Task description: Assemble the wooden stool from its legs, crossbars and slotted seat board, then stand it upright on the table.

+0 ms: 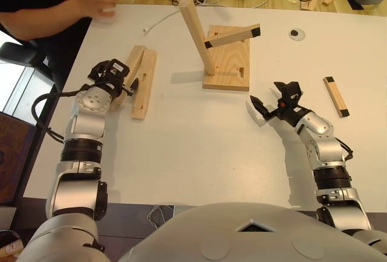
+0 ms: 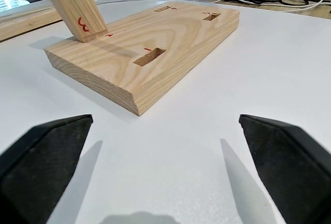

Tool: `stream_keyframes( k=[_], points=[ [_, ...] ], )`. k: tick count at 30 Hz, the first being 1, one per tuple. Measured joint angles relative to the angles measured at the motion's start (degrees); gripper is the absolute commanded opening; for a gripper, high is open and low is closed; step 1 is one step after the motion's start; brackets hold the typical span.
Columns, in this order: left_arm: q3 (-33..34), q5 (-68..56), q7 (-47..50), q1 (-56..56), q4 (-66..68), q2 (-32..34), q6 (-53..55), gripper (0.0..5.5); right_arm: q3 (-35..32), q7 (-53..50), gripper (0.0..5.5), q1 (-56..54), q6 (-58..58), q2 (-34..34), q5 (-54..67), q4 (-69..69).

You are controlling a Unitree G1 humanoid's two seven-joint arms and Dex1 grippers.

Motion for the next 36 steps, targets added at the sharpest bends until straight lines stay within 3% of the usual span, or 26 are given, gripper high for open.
stream_keyframes(
  k=[10,16,19,25,31,36],
  points=[
    [5.91,-7.02,-1.65,-3.48,7.57,-0.93,6.78,4.4,0.01,-0.02,5.4,-0.74,-0.33,0.85,-0.02,0.04],
    [6.75,-14.84,-13.6,-4.01,5.76,-1.12,15.33,3.42,0.01,-0.15,5.4,-0.71,-0.69,0.95,-0.05,0.04],
    [6.74,-15.82,-15.1,-3.6,5.82,-1.1,15.6,2.9,0.02,-0.3,5.4,-0.72,-0.79,1.06,-0.05,0.04],
    [6.91,-15.64,-12.01,-2.74,8.03,-1.02,12.17,2.06,-0.08,-0.87,5.4,-1.25,-0.81,1.12,0.01,0.05],
    [10.54,-16.94,-5.21,0.43,4.62,-3.75,8.97,2.05,-3.9,-2.47,5.4,-3.49,0.87,1.8,3.0,-0.09],
    [15.31,-18.96,3.81,1.13,-9.75,-9.31,1.58,2.05,-12.49,-6.54,5.4,-10.39,6.0,2.15,11.4,-3.34]
  ],
)
